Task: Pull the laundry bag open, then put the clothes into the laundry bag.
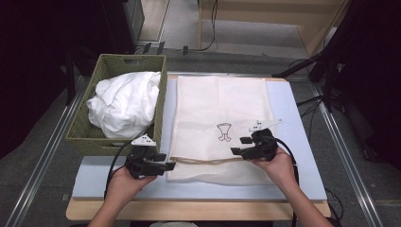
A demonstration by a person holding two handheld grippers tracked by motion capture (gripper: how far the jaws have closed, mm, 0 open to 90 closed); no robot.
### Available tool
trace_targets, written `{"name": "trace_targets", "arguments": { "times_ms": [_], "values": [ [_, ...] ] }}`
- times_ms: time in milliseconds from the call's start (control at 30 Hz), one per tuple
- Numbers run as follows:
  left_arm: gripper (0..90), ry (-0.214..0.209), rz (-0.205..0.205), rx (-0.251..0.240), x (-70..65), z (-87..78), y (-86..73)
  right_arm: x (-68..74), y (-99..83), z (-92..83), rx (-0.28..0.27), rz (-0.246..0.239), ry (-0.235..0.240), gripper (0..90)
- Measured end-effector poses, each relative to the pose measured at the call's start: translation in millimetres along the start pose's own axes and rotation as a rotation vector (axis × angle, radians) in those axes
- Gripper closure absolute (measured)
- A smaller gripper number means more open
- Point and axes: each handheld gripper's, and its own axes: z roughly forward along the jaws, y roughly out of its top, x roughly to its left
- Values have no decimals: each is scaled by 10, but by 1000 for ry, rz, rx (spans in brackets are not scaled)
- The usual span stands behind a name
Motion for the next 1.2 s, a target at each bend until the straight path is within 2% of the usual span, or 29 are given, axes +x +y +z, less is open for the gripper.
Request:
{"name": "trace_targets", "arguments": {
  "times_ms": [367,567,700,800,967,1200],
  "values": [
    [448,-2,-2,-1,0,-2,-1,83,56,149,10,-18,15,391],
    [448,-5,-6,-7,-3,-3,2,105,48,194,37,-37,9,391],
    [448,-7,6,3,-4,9,16,109,25,220,64,-11,32,401],
    [448,-13,8,-1,-2,18,25,126,2,247,70,-31,19,404],
    [448,-21,20,0,-14,38,57,157,-40,323,97,-25,16,400],
    [449,-41,37,2,-35,81,101,232,-84,387,124,-62,-3,380]
  ]
}}
